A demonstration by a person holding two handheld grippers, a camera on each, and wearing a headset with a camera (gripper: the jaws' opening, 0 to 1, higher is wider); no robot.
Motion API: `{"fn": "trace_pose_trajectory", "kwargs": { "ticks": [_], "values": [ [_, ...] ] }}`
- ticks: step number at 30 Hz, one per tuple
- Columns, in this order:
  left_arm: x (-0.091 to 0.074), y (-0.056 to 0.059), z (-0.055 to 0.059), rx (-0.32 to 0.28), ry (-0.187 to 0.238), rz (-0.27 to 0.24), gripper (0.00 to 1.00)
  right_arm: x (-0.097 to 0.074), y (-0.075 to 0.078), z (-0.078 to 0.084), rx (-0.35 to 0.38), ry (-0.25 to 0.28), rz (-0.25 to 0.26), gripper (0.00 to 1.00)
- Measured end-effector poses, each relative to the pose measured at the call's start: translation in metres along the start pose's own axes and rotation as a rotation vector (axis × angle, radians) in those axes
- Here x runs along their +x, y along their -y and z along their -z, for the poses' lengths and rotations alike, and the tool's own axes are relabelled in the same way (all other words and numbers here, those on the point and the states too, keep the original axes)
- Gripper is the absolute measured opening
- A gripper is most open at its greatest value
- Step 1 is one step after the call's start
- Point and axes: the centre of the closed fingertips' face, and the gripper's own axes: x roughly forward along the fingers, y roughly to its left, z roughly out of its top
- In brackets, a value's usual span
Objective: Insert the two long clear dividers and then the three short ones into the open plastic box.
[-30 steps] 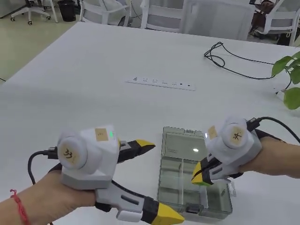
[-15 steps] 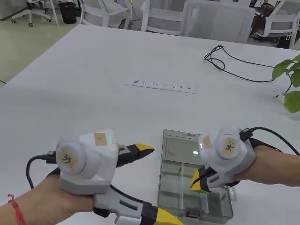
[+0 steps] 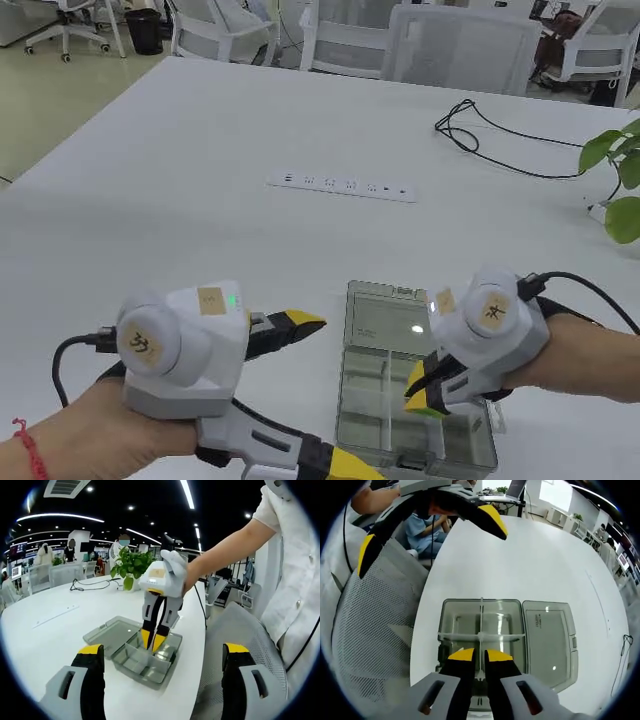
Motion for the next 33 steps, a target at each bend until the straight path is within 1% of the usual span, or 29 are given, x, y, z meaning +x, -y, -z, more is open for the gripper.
{"fn": "trace_pose_trajectory", "kwargs": {
  "ticks": [2,3,4,6,10,12,15,18,22,25,28,29,30,33],
  "values": [
    [0.0,0.0,0.001,0.0,-0.003,-0.001,1.0,-0.006,0.001,-0.003,0.01,0.024,0.008,0.12],
    [0.0,0.0,0.001,0.0,-0.003,-0.002,1.0,-0.011,0.001,-0.005,0.028,0.043,0.009,0.14],
    [-0.001,-0.001,0.001,-0.001,-0.002,-0.004,1.0,-0.013,0.001,-0.005,0.035,0.049,0.01,0.14],
    [-0.002,-0.002,0.002,-0.006,-0.003,-0.008,1.0,-0.022,0.003,-0.004,0.047,0.069,0.027,0.18],
    [-0.003,-0.004,0.005,-0.008,-0.009,-0.012,1.0,-0.041,0.004,0.002,0.066,0.092,0.049,0.23],
    [-0.004,-0.006,0.007,-0.008,-0.015,-0.014,1.0,-0.05,0.004,0.007,0.08,0.098,0.06,0.27],
    [-0.005,-0.007,0.008,-0.01,-0.019,-0.017,1.0,-0.062,0.002,0.017,0.096,0.103,0.073,0.29],
    [-0.006,-0.009,0.011,-0.012,-0.026,-0.021,1.0,-0.074,0.002,0.032,0.113,0.097,0.09,0.33],
    [-0.006,-0.01,0.014,-0.014,-0.036,-0.025,1.0,-0.083,0.0,0.054,0.135,0.079,0.103,0.38],
    [-0.006,-0.011,0.016,-0.015,-0.041,-0.026,1.0,-0.089,-0.004,0.075,0.156,0.054,0.109,0.4],
    [-0.006,-0.01,0.016,-0.019,-0.042,-0.028,1.0,-0.091,-0.009,0.091,0.166,0.026,0.108,0.42],
    [-0.006,-0.01,0.016,-0.019,-0.042,-0.028,1.0,-0.092,-0.011,0.1,0.174,0.011,0.106,0.44],
    [-0.006,-0.01,0.017,-0.021,-0.044,-0.028,1.0,-0.092,-0.013,0.106,0.178,0.002,0.104,0.45],
    [-0.007,-0.009,0.017,-0.022,-0.046,-0.029,1.0,-0.093,-0.02,0.132,0.188,-0.047,0.094,0.47]
  ]
}}
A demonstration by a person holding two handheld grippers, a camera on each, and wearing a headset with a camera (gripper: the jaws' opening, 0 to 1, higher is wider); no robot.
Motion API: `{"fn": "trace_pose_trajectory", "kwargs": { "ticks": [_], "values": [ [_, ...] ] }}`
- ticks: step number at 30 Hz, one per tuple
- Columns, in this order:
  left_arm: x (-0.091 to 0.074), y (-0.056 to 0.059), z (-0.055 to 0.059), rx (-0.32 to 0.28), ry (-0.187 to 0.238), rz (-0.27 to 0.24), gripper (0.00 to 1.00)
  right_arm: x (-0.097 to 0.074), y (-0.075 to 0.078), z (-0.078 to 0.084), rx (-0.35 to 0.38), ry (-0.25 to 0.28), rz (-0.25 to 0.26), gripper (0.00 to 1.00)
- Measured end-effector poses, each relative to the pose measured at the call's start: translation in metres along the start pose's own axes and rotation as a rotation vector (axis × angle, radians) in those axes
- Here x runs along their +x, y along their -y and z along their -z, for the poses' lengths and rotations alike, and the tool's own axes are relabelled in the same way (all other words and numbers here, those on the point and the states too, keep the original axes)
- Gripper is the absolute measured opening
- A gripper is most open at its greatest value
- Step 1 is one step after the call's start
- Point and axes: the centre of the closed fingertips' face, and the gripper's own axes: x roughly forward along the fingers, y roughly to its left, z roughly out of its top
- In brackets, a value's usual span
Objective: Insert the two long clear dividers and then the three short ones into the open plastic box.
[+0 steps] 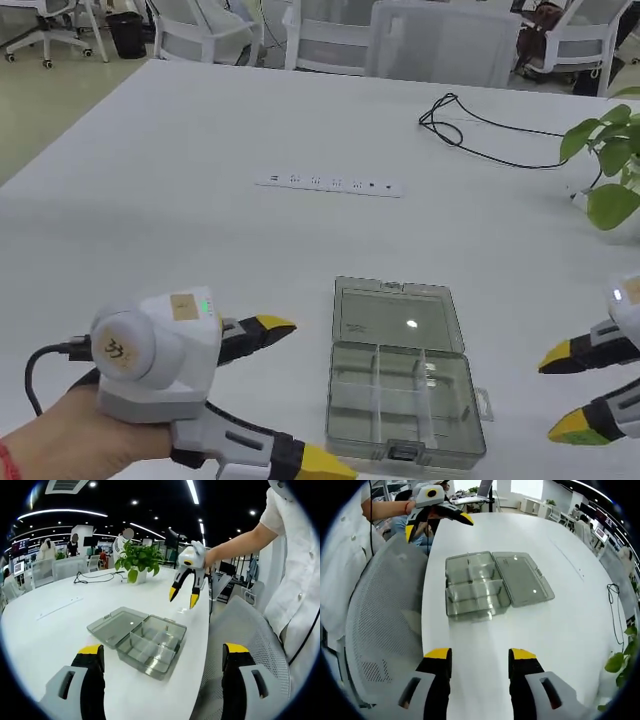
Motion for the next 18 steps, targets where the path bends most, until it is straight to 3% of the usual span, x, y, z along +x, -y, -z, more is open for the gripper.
{"fn": "trace_pose_trajectory", "kwargs": {
  "ticks": [5,10,18],
  "values": [
    [-0.001,0.0,0.0,-0.003,-0.001,-0.005,1.0,-0.001,-0.001,0.035,0.007,-0.075,-0.012,0.49],
    [-0.001,-0.001,0.001,-0.005,-0.003,-0.009,1.0,0.0,0.001,0.059,-0.009,-0.133,-0.025,0.51],
    [-0.002,-0.002,0.001,-0.009,-0.008,-0.016,1.0,0.003,0.009,0.089,-0.104,-0.226,-0.027,0.49]
  ]
}}
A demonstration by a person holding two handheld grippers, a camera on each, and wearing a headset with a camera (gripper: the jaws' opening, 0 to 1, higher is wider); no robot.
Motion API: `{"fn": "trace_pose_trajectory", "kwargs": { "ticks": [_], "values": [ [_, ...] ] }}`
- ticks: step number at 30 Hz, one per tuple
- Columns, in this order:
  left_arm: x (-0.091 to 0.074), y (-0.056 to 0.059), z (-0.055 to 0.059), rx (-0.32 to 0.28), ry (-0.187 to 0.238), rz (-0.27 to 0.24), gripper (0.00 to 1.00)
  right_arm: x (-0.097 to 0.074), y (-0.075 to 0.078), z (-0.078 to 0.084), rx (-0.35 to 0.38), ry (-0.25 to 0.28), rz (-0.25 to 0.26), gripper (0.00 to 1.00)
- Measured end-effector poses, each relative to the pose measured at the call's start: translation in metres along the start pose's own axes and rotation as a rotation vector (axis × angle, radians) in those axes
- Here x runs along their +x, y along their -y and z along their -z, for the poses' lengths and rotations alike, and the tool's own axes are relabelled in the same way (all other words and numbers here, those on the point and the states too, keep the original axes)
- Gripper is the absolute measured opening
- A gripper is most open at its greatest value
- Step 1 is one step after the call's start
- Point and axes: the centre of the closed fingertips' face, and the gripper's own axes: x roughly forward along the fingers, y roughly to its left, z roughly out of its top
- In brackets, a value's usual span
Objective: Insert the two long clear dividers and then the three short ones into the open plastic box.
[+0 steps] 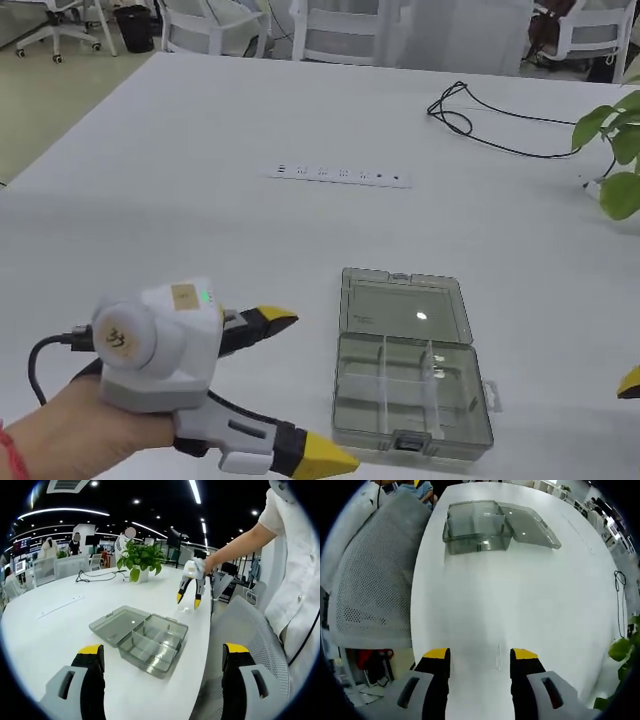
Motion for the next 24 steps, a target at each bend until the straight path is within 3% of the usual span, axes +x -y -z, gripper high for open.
{"fn": "trace_pose_trajectory", "kwargs": {
  "ticks": [5,11,24],
  "values": [
    [0.0,0.0,0.0,0.0,-0.003,-0.002,1.0,0.009,0.002,0.015,-0.067,-0.067,0.003,0.47],
    [0.0,-0.001,0.001,-0.005,-0.007,-0.004,1.0,0.018,0.003,0.022,-0.083,-0.085,0.013,0.45],
    [0.001,0.0,0.0,-0.004,-0.004,0.004,1.0,0.013,0.003,0.023,-0.077,-0.076,0.022,0.33]
  ]
}}
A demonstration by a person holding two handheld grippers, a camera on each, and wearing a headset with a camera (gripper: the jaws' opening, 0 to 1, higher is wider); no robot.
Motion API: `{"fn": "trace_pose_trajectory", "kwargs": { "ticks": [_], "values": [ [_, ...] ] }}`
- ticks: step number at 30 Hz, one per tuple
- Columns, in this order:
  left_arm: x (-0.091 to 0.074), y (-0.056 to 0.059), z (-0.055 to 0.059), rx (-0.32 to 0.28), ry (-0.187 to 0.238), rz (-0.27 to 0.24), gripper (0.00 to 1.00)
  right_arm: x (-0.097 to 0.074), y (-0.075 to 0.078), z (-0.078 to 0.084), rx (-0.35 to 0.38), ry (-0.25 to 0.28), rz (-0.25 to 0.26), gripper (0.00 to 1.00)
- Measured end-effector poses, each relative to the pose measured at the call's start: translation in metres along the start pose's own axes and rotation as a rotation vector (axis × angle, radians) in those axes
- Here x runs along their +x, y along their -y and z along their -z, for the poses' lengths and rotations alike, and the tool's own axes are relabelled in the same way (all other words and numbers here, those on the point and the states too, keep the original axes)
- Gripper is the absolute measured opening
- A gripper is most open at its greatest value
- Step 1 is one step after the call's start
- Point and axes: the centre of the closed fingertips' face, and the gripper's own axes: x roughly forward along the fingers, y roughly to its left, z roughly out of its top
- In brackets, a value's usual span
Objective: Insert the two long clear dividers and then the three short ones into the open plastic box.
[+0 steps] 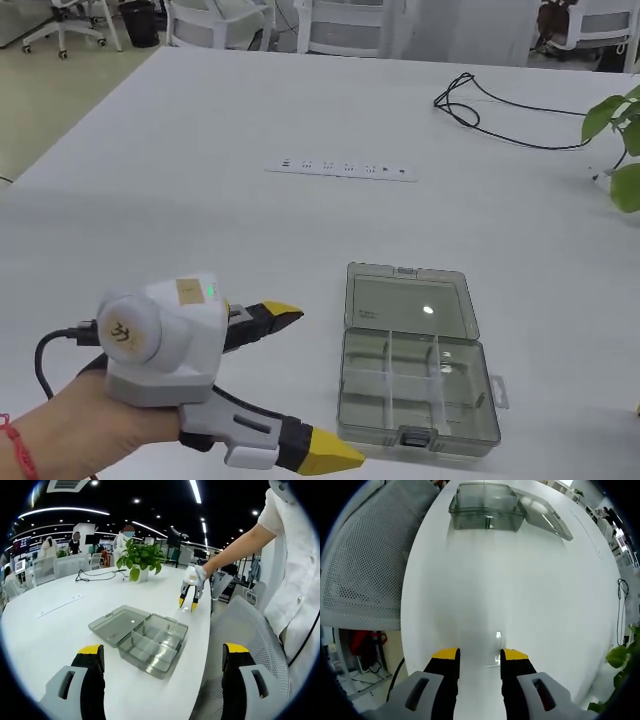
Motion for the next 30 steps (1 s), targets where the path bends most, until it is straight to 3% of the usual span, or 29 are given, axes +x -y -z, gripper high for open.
{"fn": "trace_pose_trajectory", "kwargs": {
  "ticks": [11,17,21,30],
  "values": [
    [-0.001,0.002,0.0,0.005,-0.002,0.006,1.0,0.0,0.001,0.0,-0.017,-0.016,0.011,0.33],
    [-0.002,0.002,-0.003,0.007,-0.001,0.009,1.0,-0.006,-0.001,-0.01,-0.015,0.003,0.029,0.33],
    [-0.002,0.003,-0.007,0.006,0.006,0.012,1.0,-0.018,0.001,-0.025,-0.015,0.042,0.058,0.33],
    [0.005,0.003,-0.021,-0.005,0.027,0.022,1.0,-0.055,0.009,-0.079,-0.028,0.157,0.146,0.33]
  ]
}}
